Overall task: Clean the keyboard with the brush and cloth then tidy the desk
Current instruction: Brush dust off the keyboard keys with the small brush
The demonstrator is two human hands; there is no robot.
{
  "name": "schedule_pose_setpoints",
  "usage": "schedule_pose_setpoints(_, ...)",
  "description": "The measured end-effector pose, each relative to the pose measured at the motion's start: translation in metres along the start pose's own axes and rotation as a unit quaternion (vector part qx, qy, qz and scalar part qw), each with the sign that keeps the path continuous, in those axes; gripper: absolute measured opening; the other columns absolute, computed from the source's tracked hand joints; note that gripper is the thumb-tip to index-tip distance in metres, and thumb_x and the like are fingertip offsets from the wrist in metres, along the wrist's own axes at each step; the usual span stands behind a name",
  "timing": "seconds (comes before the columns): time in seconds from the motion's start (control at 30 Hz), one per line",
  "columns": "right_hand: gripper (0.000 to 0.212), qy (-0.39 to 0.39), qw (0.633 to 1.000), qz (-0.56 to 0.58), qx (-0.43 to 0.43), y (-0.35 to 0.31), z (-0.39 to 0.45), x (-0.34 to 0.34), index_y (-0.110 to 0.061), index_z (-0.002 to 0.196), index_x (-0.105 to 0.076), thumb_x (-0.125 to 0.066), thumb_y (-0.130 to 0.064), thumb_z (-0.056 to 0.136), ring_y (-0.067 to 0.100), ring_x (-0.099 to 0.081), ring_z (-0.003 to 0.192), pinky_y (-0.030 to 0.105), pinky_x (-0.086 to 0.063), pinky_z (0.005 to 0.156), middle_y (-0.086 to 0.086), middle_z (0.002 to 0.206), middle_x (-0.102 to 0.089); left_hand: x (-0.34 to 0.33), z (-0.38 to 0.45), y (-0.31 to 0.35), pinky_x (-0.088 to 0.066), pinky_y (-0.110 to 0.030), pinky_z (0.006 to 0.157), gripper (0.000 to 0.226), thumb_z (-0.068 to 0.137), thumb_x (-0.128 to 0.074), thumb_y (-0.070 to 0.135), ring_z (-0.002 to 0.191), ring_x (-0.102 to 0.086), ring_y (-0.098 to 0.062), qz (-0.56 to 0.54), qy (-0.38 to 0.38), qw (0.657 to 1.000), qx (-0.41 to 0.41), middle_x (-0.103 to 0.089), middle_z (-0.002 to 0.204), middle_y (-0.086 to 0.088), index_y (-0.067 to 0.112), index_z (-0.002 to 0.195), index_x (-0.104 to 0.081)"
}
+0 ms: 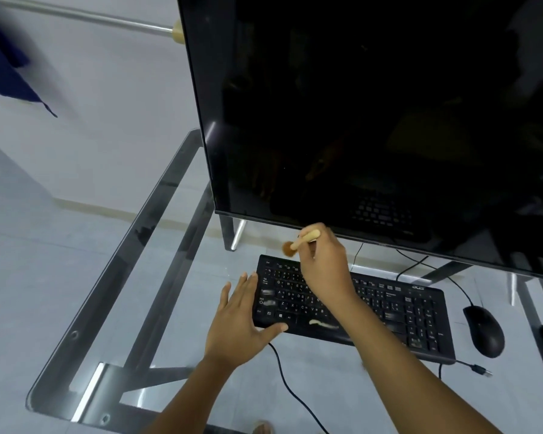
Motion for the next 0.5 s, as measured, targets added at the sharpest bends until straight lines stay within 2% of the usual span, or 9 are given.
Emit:
schedule_pose_setpoints(0.03, 0.006, -0.038, 0.999, 0.01, 0.002, -0.004, -0.002, -0.005, -0.015, 0.099, -0.056, -0.053, -0.014, 0.095, -0.007, -0.056, 0.07, 0.009, -0.042, 0.057, -0.009, 0.089, -0.058, 0.0, 0.0, -0.001, 0.003, -0.034, 0.12, 0.103, 0.076, -0.048, 0.08, 0.145, -0.001, -0.002, -0.002, 0.001, 1.0, 0.001, -0.027, 0.156, 0.006, 0.017, 0.151, -0.017)
schedule_pose_setpoints(0.1, 0.005, -0.103, 0.994, -0.031, 0.017, -0.006, -0.01, -0.018, -0.016, 0.096, -0.057, -0.053, -0.015, 0.095, -0.004, -0.056, 0.068, 0.01, -0.041, 0.057, -0.008, 0.091, -0.06, 0.0, -0.001, -0.003, 0.003, -0.033, 0.12, 0.102, 0.076, -0.049, 0.08, 0.145, -0.001, -0.002, -0.004, -0.002, 1.0, 0.006, -0.028, 0.155, 0.006, 0.018, 0.151, -0.017)
schedule_pose_setpoints(0.17, 0.006, -0.056, 0.997, -0.045, 0.014, 0.001, -0.011, -0.014, -0.015, 0.098, -0.058, -0.053, -0.015, 0.095, 0.005, -0.056, 0.074, 0.017, -0.043, 0.062, -0.004, 0.099, -0.059, 0.001, -0.002, -0.001, 0.004, -0.032, 0.12, 0.101, 0.076, -0.049, 0.079, 0.145, 0.0, -0.001, -0.006, -0.004, 1.0, 0.003, -0.027, 0.155, 0.007, 0.02, 0.151, -0.016)
schedule_pose_setpoints(0.23, 0.008, -0.003, 1.0, -0.014, 0.001, 0.004, -0.009, 0.001, -0.015, 0.101, -0.059, -0.054, -0.015, 0.095, 0.006, -0.056, 0.077, 0.015, -0.042, 0.064, -0.004, 0.1, -0.058, 0.001, -0.001, 0.001, 0.004, -0.031, 0.119, 0.101, 0.076, -0.05, 0.078, 0.144, 0.002, 0.001, -0.009, 0.0, 1.0, -0.001, -0.026, 0.155, 0.007, 0.021, 0.151, -0.014)
schedule_pose_setpoints(0.3, 0.009, -0.049, 0.999, 0.023, -0.001, 0.004, -0.01, 0.0, -0.018, 0.101, -0.06, -0.056, -0.015, 0.093, -0.001, -0.056, 0.074, 0.011, -0.04, 0.062, -0.011, 0.09, -0.059, 0.002, -0.001, 0.001, 0.004, -0.031, 0.119, 0.1, 0.076, -0.051, 0.077, 0.143, 0.002, 0.002, -0.011, 0.004, 1.0, -0.003, -0.028, 0.155, 0.007, 0.021, 0.151, -0.014)
schedule_pose_setpoints(0.33, 0.008, -0.095, 0.995, 0.015, -0.001, 0.003, -0.014, -0.005, -0.019, 0.099, -0.06, -0.057, -0.015, 0.093, -0.004, -0.056, 0.07, 0.009, -0.04, 0.059, -0.015, 0.085, -0.058, 0.002, -0.001, -0.001, 0.004, -0.031, 0.119, 0.1, 0.076, -0.052, 0.077, 0.143, 0.002, 0.002, -0.013, 0.004, 1.0, -0.001, -0.029, 0.155, 0.006, 0.021, 0.151, -0.015)
schedule_pose_setpoints(0.37, 0.008, -0.11, 0.994, -0.004, 0.004, 0.003, -0.018, -0.007, -0.019, 0.098, -0.06, -0.056, -0.014, 0.093, -0.005, -0.055, 0.068, 0.009, -0.04, 0.058, -0.017, 0.083, -0.057, 0.002, -0.002, -0.002, 0.004, -0.031, 0.119, 0.1, 0.076, -0.052, 0.077, 0.143, 0.002, 0.002, -0.015, 0.004, 1.0, 0.001, -0.029, 0.154, 0.005, 0.021, 0.15, -0.016)
schedule_pose_setpoints(0.5, 0.01, -0.005, 1.0, 0.006, -0.006, 0.013, -0.015, 0.013, -0.015, 0.103, -0.06, -0.056, -0.013, 0.094, 0.002, -0.058, 0.076, 0.01, -0.043, 0.063, -0.004, 0.095, -0.062, 0.001, -0.001, 0.0, 0.005, -0.03, 0.119, 0.101, 0.075, -0.052, 0.078, 0.144, 0.001, 0.001, -0.013, 0.003, 1.0, 0.001, -0.029, 0.154, 0.007, 0.021, 0.15, -0.015)
Point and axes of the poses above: each hand's wrist, its own z-axis towards the middle knuckle, its own x-axis out of the back of the hand, y = z × x, the point moved 6 cm from there along z, towards the middle knuckle
